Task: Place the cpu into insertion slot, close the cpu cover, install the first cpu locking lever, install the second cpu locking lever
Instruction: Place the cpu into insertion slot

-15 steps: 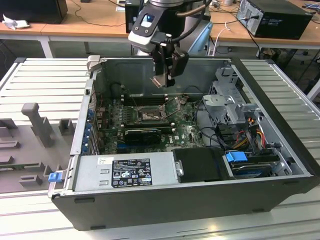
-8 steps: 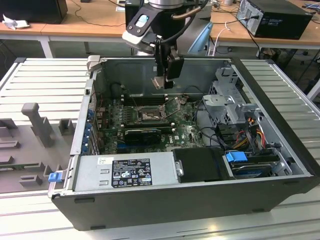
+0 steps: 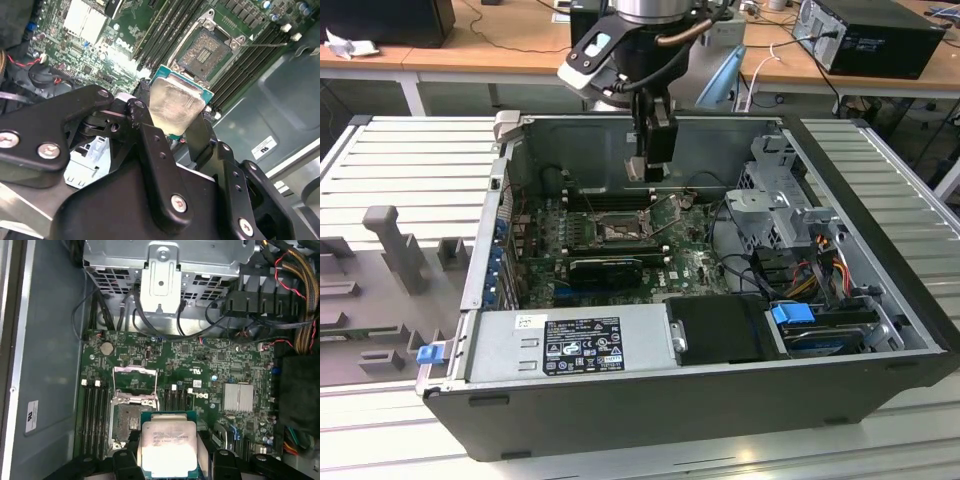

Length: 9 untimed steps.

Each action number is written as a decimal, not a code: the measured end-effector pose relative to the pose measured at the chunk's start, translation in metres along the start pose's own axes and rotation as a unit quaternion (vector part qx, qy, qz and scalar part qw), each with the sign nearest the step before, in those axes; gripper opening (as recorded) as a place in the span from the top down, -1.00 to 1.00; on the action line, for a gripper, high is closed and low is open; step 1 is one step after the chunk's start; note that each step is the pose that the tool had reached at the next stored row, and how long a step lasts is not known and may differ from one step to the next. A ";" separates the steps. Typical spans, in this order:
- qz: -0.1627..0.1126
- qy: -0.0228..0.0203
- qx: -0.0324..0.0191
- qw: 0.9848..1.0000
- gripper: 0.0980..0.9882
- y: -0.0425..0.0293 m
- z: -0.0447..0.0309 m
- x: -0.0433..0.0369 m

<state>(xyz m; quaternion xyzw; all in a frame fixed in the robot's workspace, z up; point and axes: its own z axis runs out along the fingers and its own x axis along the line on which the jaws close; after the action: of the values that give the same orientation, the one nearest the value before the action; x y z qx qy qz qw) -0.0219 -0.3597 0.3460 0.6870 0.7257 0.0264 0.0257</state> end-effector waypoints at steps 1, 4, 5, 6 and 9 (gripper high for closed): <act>0.000 0.000 0.000 1.000 0.03 -0.0003 0.0030 0.0000; 0.000 0.000 0.000 1.000 0.03 -0.0008 0.0104 0.0001; 0.000 0.000 0.000 1.000 0.03 -0.0009 0.0127 0.0002; 0.000 0.000 0.000 1.000 0.03 -0.0011 0.0143 0.0002; 0.000 0.000 0.000 1.000 0.03 -0.0018 0.0243 0.0002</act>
<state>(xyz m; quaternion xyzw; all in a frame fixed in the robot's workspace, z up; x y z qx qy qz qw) -0.0219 -0.3596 0.3216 0.6873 0.7255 0.0264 0.0257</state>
